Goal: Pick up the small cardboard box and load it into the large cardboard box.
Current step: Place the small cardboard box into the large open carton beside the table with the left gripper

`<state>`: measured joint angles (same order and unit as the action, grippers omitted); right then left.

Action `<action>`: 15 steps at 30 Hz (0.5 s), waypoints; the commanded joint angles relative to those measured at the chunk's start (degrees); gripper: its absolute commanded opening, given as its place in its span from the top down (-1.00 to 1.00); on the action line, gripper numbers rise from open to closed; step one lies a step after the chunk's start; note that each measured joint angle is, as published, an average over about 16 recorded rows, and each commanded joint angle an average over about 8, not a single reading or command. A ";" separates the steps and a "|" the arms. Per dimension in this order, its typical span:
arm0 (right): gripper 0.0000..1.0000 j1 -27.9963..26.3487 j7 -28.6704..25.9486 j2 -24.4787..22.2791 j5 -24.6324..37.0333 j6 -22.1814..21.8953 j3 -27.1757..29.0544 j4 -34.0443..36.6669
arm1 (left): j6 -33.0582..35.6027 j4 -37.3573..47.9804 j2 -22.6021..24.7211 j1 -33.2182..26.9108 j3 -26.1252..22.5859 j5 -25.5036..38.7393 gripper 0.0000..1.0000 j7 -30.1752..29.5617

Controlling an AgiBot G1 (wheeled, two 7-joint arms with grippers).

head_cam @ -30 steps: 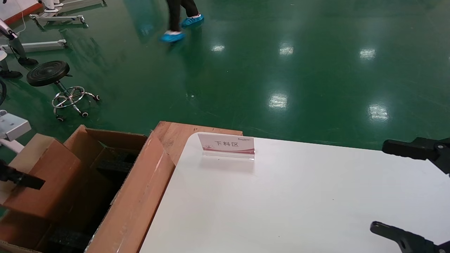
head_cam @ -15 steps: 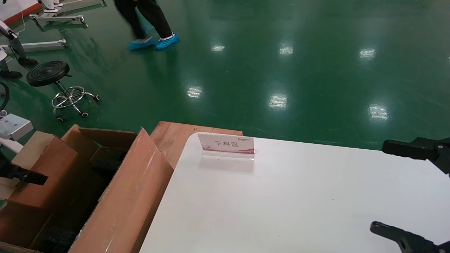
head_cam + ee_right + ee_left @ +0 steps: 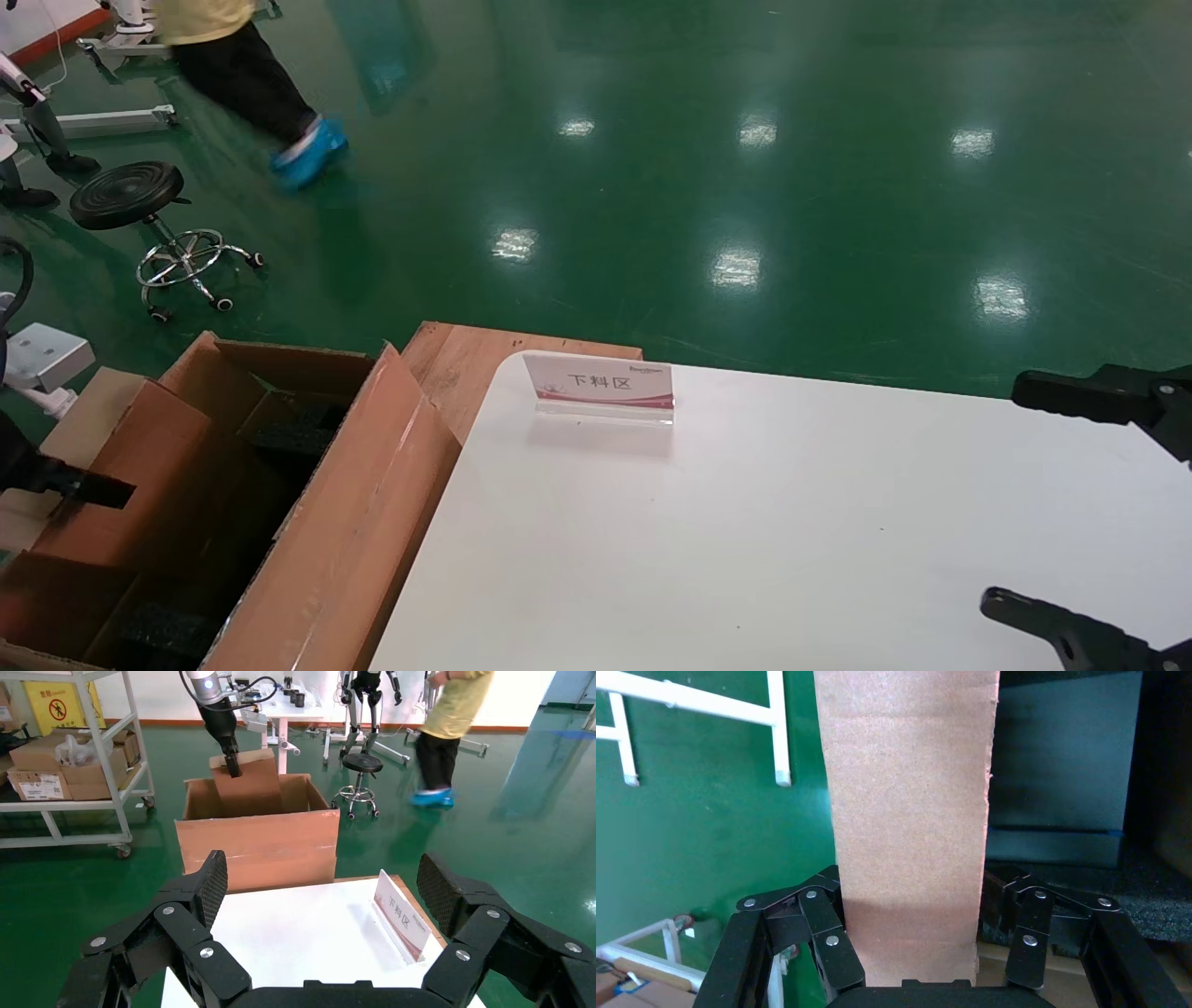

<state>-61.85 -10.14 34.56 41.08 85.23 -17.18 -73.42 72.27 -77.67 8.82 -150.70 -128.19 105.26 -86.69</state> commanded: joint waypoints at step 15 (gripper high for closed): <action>-1.00 -0.01 0.02 -0.02 -0.03 -0.02 -0.05 0.00 | -3.03 0.22 -1.35 2.44 -1.34 0.54 1.00 -1.38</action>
<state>-61.86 -10.12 34.54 41.05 85.21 -17.22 -73.42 69.44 -77.45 7.50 -148.37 -129.47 105.82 -88.06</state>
